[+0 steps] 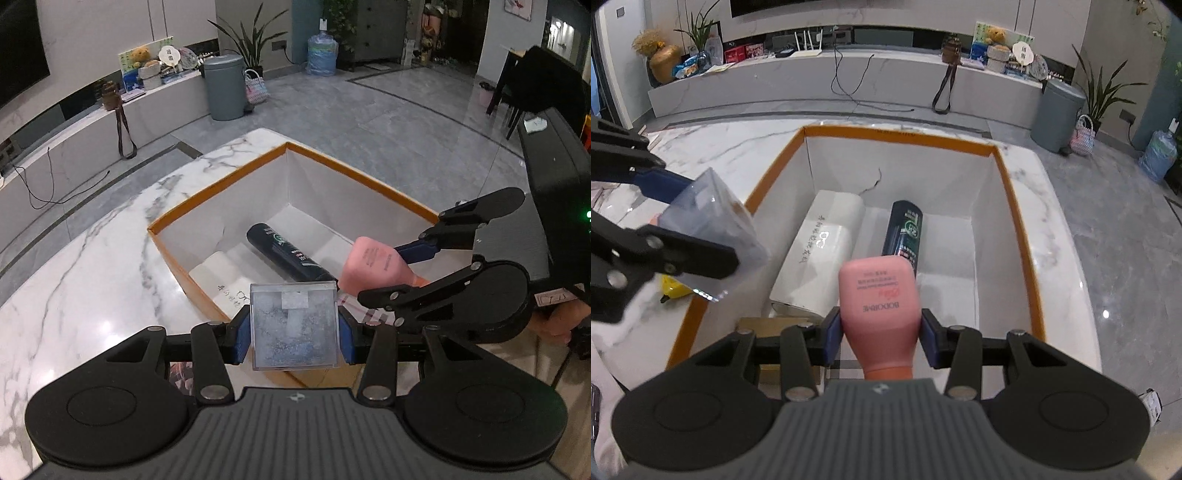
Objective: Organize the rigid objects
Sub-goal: 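Carry the clear box with the left tool while the right tool carries the pink bottle, then lower the clear box into the orange box with the left tool while the right tool releases the pink bottle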
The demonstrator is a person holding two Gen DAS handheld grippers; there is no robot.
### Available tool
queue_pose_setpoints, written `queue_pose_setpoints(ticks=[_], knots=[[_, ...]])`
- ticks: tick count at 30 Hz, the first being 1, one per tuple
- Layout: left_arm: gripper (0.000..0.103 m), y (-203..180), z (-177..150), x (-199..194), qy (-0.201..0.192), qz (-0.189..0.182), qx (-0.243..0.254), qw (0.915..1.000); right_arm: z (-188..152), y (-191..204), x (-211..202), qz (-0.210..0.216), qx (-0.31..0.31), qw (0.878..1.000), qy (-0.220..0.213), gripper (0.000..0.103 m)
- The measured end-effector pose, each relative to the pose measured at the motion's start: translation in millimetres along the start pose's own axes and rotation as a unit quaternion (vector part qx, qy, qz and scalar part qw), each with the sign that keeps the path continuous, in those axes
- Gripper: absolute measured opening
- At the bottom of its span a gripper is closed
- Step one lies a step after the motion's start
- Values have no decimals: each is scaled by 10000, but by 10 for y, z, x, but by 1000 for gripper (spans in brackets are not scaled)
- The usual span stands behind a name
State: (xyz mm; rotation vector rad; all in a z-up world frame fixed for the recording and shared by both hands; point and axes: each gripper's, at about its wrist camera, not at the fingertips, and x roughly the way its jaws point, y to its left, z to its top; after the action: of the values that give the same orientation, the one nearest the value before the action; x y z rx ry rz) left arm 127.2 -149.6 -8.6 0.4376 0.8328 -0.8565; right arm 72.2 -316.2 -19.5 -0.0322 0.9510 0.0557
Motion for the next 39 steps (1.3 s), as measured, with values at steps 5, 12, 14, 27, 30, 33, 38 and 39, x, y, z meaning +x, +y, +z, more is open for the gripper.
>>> queue_pose_setpoints(ticks=[5,12,14,27,30,33,38,39], knots=[[52,37,88,144,33,39,-93,9999,105,-11,163,-37,-39,9999,88,44],[52,223,211,198,-38,234,-414,9989,314,80,379,168,-96,9997,169,44],[52,284,223,218,-23,283,-495,9984,372,122,461,205,-116,9995,191,44],[52,330,313,389,20,284,-469,9985,470,74,799,395,336,9978,418,47],[52,326,317,436,66,249,-560,9981,454,58,757,347,288,9985,318,46],[52,342,322,498,125,262,-620,9977,421,18,685,335,364,9985,246,45],[52,369,334,581,183,342,-743,9965,360,-114,538,-196,553,9983,-52,48],[52,371,342,602,197,349,-765,9963,354,-158,542,-241,650,9976,-46,48]])
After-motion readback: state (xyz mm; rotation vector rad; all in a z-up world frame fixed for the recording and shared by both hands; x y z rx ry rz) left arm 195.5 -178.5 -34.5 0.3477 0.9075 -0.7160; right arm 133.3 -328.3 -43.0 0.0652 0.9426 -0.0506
